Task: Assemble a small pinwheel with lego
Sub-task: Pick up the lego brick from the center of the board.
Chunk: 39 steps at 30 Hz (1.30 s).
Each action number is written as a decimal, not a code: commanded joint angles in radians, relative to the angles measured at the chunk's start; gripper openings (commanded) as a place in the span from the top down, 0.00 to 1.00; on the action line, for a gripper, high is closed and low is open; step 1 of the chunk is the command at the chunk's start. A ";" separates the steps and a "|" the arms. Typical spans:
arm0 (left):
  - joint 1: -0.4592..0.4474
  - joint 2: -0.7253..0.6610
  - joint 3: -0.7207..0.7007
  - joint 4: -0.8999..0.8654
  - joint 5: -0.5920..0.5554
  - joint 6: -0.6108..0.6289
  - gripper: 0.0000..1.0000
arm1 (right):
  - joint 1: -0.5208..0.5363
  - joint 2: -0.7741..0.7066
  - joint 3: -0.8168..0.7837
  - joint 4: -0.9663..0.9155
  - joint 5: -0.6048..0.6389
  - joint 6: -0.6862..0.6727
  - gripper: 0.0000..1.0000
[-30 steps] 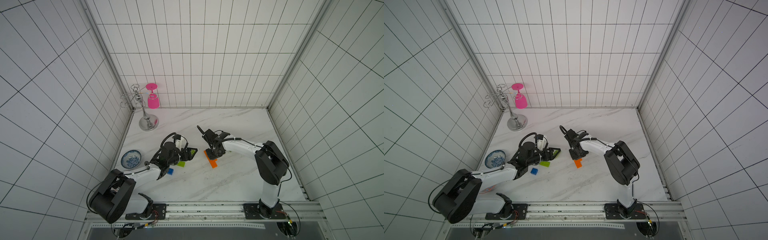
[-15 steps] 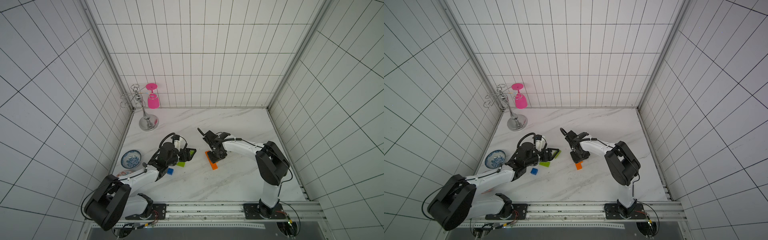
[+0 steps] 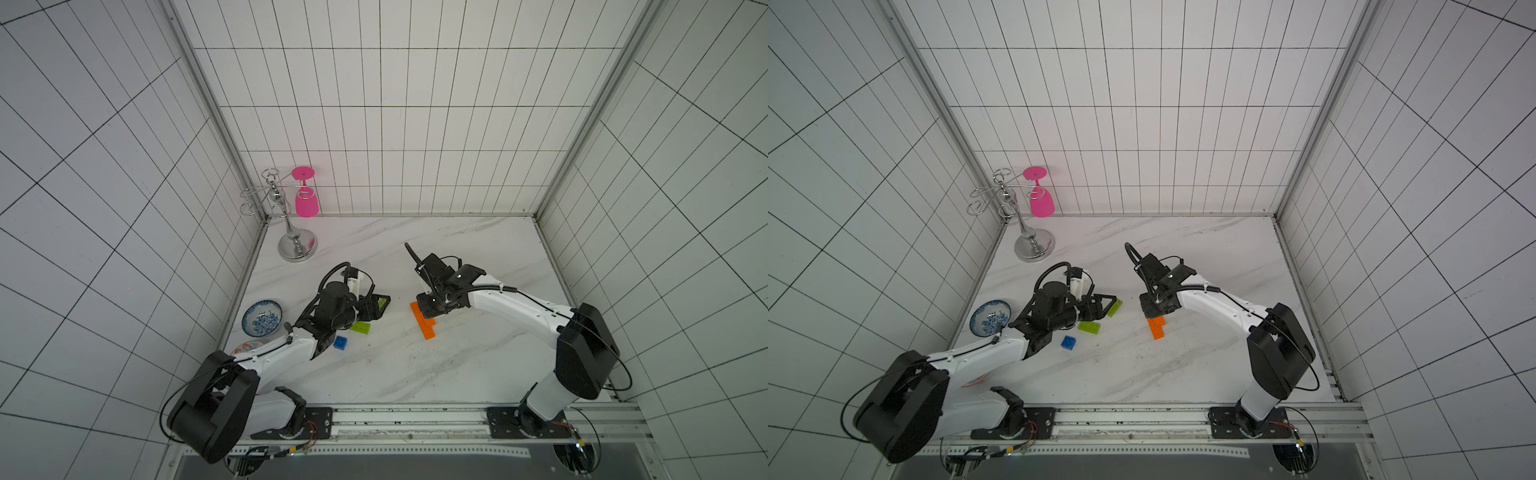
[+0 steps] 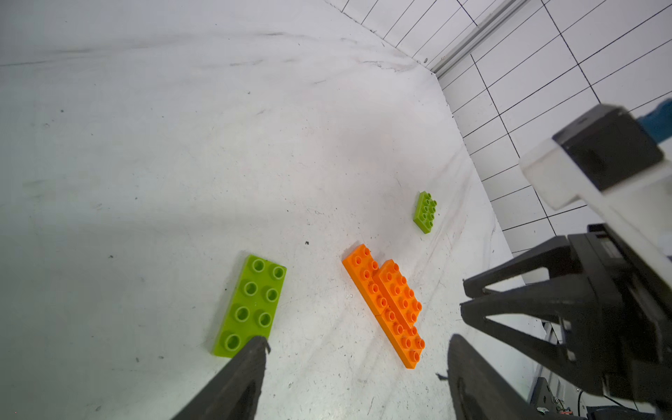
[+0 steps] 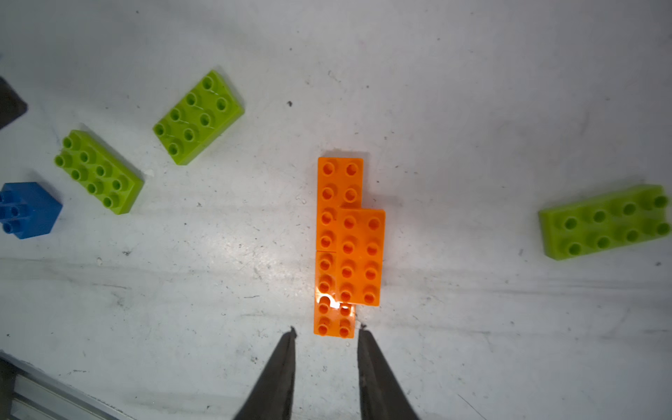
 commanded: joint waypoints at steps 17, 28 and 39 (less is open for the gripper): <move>0.104 -0.070 -0.011 -0.087 -0.017 0.034 0.20 | 0.076 0.181 -0.110 0.067 -0.016 0.093 0.78; 0.027 -0.005 0.024 -0.167 -0.090 0.084 0.20 | 0.005 0.131 -0.167 0.054 0.008 0.096 0.78; -0.030 0.044 0.111 -0.358 -0.255 0.185 0.20 | -0.046 -0.075 -0.160 0.106 -0.088 -0.026 0.75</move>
